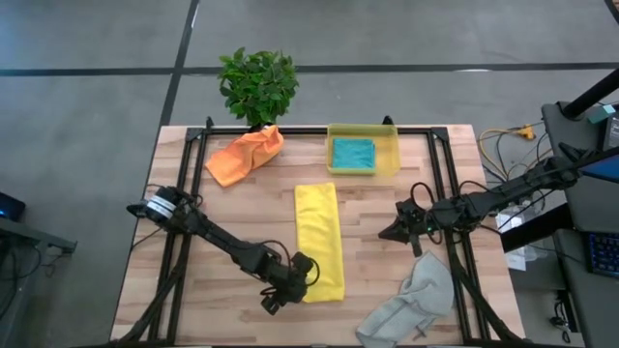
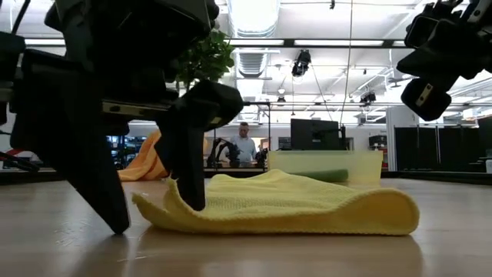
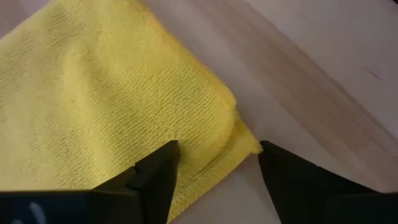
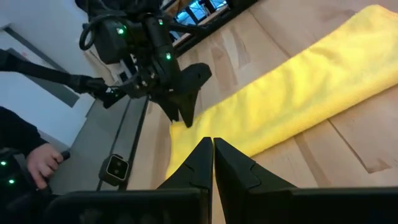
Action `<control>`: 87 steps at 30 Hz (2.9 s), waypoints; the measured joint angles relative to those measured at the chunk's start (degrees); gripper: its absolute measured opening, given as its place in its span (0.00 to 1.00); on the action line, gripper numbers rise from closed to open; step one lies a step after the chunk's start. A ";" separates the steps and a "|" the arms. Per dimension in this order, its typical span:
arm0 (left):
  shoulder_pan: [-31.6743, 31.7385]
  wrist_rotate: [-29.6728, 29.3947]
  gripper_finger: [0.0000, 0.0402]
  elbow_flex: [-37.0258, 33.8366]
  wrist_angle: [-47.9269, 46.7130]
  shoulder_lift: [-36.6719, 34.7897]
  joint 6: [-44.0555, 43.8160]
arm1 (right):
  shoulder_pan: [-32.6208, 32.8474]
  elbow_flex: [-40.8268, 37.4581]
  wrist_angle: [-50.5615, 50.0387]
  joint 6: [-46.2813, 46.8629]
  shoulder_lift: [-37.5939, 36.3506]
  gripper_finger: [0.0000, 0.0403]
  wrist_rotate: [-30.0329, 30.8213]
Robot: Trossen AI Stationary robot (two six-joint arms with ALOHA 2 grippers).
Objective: Fold microfiber towels
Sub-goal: Fold the yellow microfiber towel
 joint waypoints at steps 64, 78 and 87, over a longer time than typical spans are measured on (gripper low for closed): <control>2.42 -7.27 0.00 -22.75 40.61 -9.01 -50.06 | 17.99 22.40 29.22 -16.86 62.74 0.59 8.42; 3.16 -12.99 0.00 -30.98 56.55 -9.01 -57.73 | 17.14 25.62 22.19 -15.17 63.49 0.59 21.03; 3.40 -13.26 0.00 -30.94 56.74 -9.01 -57.66 | 15.87 26.38 21.42 -11.43 63.49 0.59 20.76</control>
